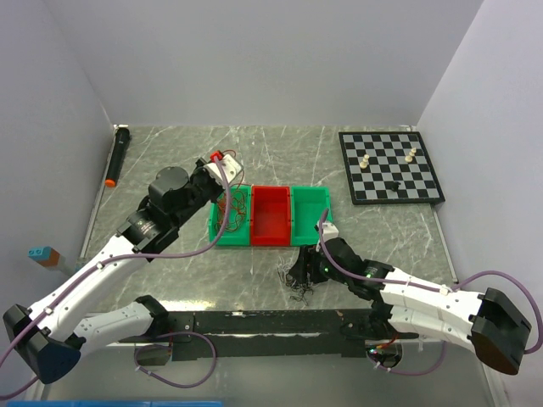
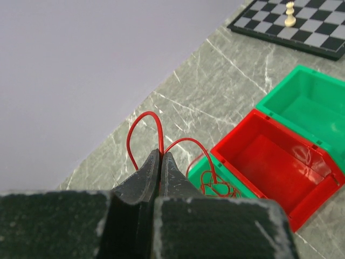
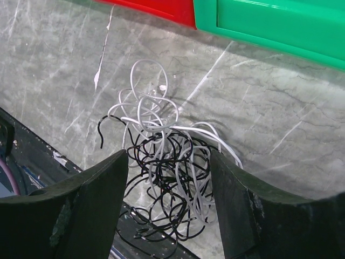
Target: Untangle the cables
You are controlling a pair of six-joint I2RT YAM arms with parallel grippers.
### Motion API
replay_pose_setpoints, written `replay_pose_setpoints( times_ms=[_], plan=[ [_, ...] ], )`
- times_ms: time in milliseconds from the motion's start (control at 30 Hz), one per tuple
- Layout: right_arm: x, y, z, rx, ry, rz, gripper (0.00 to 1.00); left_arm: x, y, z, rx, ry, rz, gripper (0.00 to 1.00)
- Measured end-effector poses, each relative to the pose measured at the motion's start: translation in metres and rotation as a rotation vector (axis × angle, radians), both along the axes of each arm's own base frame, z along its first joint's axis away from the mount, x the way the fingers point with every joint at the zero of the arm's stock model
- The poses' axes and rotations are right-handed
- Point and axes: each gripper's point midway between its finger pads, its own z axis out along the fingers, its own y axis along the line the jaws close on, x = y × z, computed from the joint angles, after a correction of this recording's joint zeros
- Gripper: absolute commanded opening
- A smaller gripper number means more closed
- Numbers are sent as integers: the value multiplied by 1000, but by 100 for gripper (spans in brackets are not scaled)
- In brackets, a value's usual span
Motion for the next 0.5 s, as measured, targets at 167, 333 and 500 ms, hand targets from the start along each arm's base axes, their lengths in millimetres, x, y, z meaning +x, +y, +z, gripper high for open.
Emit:
replay_pose_setpoints(
  times_ms=[167,333,500],
  plan=[
    [0,0,0,0,0,0,69,2,-1,10,-15,-37,-1,1],
    [0,0,0,-1,0,0,68,2,-1,27,-22,-83,-8,1],
    [0,0,-1,-2,1,0,68,-2,1,56,-54,-140,-14,1]
  ],
)
